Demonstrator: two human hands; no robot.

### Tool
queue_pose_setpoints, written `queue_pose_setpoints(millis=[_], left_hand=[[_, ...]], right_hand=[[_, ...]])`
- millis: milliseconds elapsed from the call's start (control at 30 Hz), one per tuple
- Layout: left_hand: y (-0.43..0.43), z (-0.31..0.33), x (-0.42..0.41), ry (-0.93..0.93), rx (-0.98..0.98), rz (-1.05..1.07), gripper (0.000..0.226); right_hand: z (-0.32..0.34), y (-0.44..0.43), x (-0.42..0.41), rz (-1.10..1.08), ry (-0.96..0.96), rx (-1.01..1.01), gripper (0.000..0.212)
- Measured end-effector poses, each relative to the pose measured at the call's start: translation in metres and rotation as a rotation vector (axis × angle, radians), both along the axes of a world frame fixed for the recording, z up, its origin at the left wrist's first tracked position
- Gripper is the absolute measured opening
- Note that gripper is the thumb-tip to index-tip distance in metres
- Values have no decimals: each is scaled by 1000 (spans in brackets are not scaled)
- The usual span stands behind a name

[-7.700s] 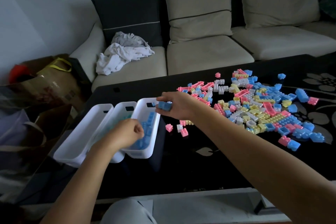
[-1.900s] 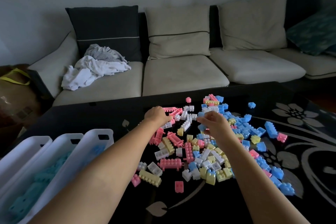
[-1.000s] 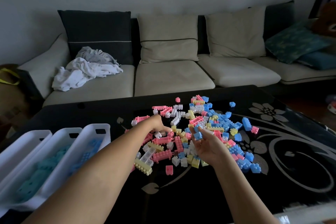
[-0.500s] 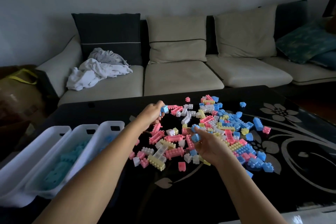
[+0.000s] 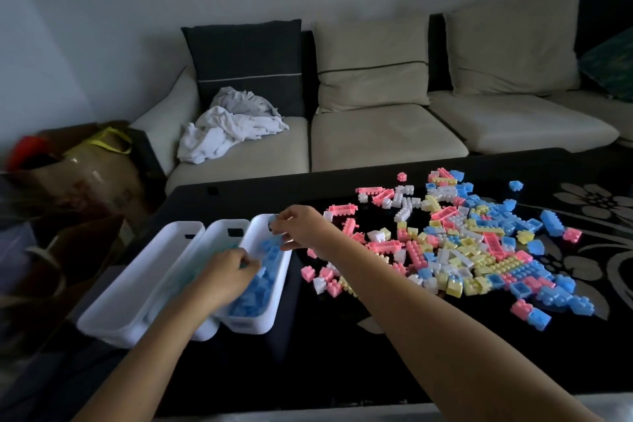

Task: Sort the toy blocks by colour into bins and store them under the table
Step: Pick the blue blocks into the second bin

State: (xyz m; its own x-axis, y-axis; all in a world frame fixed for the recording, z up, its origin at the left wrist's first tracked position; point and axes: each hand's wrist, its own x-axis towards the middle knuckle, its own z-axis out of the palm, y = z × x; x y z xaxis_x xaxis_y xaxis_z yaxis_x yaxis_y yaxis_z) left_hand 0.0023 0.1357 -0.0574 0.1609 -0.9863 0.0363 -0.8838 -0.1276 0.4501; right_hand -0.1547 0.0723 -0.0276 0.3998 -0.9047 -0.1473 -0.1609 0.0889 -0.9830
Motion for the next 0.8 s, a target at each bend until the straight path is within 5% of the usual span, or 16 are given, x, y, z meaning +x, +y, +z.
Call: queue_pose_setpoints(millis=[233, 500, 800], left_hand=[[10, 9, 2, 33, -77, -26, 13], [7, 21, -65, 198, -195, -254, 14], [-23, 0, -167, 247, -14, -575, 12]], right_hand=[[4, 2, 5, -15, 210, -145, 35], [10, 18, -94, 98, 419, -279, 15], [-20, 32, -245, -85, 866, -309, 10]])
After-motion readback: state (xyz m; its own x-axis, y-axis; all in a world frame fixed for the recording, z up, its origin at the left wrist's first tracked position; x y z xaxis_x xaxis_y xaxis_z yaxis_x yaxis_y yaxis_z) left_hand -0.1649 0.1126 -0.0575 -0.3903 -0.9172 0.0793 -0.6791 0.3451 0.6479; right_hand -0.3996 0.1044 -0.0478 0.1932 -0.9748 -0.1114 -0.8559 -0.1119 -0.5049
